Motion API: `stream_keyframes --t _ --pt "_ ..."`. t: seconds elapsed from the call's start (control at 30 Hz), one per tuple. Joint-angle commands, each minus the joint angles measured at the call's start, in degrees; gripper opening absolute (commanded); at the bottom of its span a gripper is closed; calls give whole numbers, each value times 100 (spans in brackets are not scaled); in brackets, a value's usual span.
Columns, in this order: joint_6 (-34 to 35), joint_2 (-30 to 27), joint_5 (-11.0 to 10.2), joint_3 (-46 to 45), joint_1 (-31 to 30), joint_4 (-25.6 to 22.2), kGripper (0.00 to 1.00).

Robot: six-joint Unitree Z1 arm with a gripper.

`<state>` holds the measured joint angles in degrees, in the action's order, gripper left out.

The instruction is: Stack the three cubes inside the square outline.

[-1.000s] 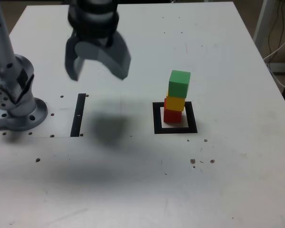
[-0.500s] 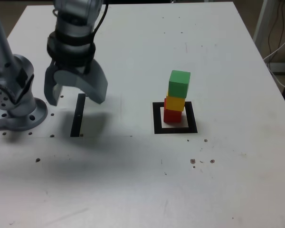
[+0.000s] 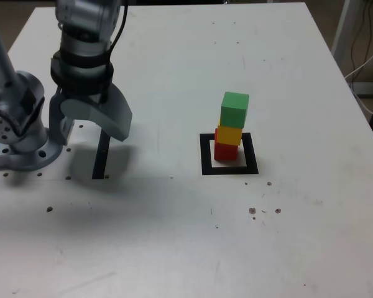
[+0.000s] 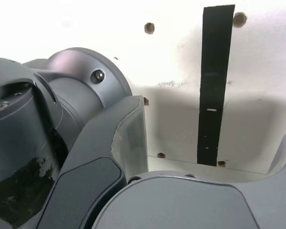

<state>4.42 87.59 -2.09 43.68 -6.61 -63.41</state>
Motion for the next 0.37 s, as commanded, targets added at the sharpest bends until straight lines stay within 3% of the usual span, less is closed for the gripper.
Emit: stream_keyframes --t 0.0,0.33 --pt "7 -103 -54 49 2 -47 100" --pt "11 -341 -82 102 2 -169 100"
